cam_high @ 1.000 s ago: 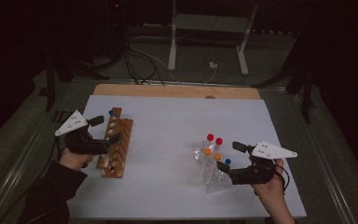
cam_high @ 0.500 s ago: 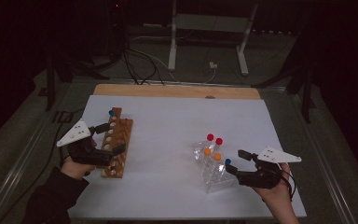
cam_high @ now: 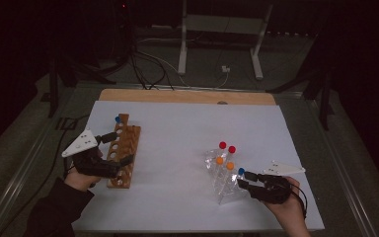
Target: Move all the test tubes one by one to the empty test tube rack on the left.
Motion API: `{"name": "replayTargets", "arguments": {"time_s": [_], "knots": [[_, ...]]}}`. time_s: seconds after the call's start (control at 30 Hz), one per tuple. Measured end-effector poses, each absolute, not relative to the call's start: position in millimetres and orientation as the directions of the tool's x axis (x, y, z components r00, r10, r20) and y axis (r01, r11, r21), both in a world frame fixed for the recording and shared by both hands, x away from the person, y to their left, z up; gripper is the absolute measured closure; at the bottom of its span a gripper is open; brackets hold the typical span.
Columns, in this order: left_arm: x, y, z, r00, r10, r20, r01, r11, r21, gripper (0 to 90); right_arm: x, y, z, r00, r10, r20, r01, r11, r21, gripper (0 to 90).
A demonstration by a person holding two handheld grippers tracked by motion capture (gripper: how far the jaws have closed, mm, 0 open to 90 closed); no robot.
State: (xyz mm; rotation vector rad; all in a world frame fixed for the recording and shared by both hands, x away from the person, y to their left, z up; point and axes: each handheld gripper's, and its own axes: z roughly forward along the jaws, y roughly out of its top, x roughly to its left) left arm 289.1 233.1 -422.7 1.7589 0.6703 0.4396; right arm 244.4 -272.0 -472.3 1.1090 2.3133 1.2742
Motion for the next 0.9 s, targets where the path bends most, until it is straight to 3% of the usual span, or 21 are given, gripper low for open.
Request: {"name": "replayTargets", "arguments": {"time_s": [0.5,0.9], "knots": [[290.9,232.7,-424.9,0.765,0.642,-0.045,0.222,-0.198,0.955,2.1,250.2,-258.0,-473.2,-0.655,0.754,0.048,0.484,0.370,0.793,76.5],[291.0,231.8,-425.1,0.771,0.635,-0.049,0.226,-0.200,0.953,2.1,244.8,-257.6,-456.1,-0.664,0.747,0.004,0.444,0.391,0.806,77.0]]}}
